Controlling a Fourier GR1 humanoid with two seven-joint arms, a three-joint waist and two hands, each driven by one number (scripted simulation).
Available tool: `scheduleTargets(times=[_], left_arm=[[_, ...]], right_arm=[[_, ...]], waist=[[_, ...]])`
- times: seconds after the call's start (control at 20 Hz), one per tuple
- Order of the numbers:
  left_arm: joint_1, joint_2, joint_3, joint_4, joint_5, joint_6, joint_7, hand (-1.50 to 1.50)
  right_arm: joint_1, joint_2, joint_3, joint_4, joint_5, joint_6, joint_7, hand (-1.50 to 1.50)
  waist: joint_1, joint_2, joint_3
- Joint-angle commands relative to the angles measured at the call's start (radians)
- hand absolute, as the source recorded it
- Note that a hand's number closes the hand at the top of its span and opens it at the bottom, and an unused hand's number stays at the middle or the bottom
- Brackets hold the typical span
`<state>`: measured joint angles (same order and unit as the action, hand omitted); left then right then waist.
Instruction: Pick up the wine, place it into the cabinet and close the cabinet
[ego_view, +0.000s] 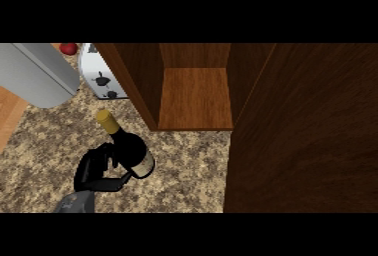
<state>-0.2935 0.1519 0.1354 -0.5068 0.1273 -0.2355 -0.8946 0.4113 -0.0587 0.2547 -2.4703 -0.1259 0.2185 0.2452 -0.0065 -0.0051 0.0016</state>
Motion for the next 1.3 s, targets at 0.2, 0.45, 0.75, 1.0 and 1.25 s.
scheduleTargets(times=[0.2, 0.45, 0.75, 1.0, 1.25], left_arm=[[0.039, -0.027, -0.093, -0.227, -0.099, 0.214, 0.131, 1.5], [0.094, -0.104, -0.15, -0.431, -0.114, 0.296, 0.301, 1.5], [0.028, -0.113, -0.177, -0.594, -0.122, 0.335, 0.535, 1.5], [-0.047, -0.126, -0.194, -0.554, -0.177, 0.384, 0.578, 1.5], [-0.088, -0.149, -0.285, -0.56, -0.263, 0.482, 0.649, 1.5]], right_arm=[[0.019, -0.022, -0.05, -0.106, -0.084, -0.006, 0.063, -1.5], [0.044, 0.005, -0.008, -0.078, -0.047, -0.001, 0.013, -1.5], [0.068, -0.008, -0.028, -0.067, -0.066, 0.023, -0.011, -1.5], [0.072, 0.01, 0.003, -0.051, -0.032, 0.023, -0.028, -1.5], [0.072, 0.01, 0.015, -0.054, -0.015, 0.036, -0.034, -1.5]], waist=[[0.007, 0.001, 0.0], [0.006, 0.0, 0.0], [0.002, 0.001, 0.0], [-0.006, 0.003, -0.001], [-0.014, 0.003, -0.001]])
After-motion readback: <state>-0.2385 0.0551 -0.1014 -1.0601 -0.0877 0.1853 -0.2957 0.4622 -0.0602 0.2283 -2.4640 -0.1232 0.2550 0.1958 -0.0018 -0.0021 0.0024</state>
